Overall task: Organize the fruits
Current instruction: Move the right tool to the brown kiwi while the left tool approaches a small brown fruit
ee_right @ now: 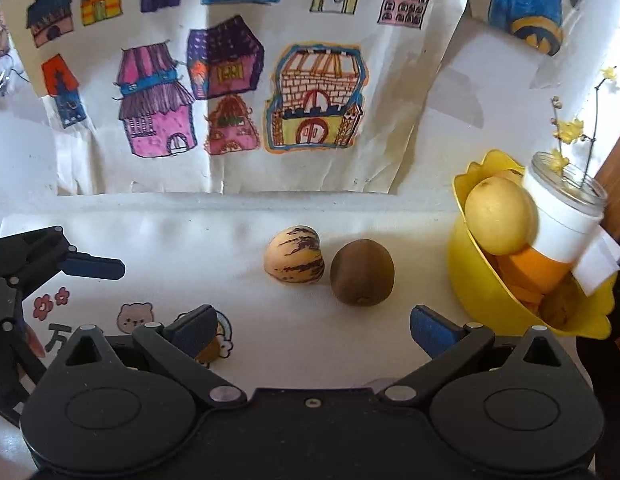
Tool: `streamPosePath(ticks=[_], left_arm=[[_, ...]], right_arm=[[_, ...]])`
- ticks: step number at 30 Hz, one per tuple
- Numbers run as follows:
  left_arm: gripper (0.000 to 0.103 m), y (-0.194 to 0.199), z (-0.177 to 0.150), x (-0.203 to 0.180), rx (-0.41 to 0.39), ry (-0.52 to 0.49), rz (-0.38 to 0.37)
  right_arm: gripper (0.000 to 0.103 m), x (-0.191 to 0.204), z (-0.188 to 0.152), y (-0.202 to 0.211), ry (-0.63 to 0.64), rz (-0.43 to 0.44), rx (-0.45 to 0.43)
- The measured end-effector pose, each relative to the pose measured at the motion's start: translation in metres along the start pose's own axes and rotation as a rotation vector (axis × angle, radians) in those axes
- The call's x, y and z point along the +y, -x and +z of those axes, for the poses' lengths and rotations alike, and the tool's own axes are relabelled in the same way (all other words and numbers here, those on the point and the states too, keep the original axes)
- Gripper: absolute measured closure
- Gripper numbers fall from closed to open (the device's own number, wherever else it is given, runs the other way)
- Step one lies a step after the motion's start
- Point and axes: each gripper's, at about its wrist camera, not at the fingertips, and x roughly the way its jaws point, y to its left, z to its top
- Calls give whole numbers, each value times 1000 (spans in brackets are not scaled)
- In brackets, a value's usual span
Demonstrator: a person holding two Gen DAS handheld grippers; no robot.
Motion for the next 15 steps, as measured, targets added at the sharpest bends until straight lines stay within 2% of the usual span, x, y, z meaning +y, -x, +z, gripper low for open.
streamPosePath(ticks=[15], left_arm=[[0, -25, 5, 8, 26, 3, -25]], right_arm=[[1, -8, 13, -28, 8, 51, 15]])
